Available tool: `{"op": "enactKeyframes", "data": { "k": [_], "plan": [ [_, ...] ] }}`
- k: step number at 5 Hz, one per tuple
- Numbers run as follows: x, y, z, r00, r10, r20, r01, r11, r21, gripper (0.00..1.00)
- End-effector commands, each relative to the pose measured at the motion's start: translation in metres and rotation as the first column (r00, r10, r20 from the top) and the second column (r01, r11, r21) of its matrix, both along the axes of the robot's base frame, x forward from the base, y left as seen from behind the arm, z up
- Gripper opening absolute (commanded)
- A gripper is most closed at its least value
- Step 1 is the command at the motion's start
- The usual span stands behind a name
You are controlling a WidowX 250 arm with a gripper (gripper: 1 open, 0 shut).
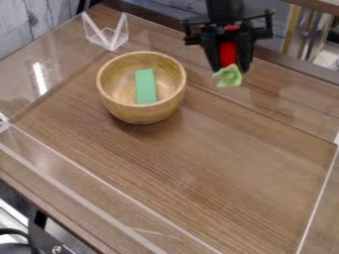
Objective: Move the red fruit to the left
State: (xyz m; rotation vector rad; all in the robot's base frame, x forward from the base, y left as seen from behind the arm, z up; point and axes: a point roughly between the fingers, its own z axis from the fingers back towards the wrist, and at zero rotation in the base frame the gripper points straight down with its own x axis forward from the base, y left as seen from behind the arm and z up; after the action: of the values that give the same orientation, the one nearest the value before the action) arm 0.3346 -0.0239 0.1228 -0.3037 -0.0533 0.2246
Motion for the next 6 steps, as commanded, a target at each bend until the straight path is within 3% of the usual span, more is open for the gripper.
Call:
{"op": "enactKeyframes", "data": {
  "k": [1,2,4,6],
  "plan": [
    [-0.004,-0.007,0.03,0.996,-0.043,0.074,0.043,0.999,0.006,0.0],
    [-0.014,-0.013,0.039,0.994,-0.074,0.076,0.074,0.997,0.007,0.0],
    [-0.022,-0.013,0.034,0.976,-0.205,0.07,0.204,0.979,0.024,0.0],
    [-0.005,-0.015,0.023,0.99,-0.125,0.069,0.124,0.992,0.03,0.0]
  ]
}}
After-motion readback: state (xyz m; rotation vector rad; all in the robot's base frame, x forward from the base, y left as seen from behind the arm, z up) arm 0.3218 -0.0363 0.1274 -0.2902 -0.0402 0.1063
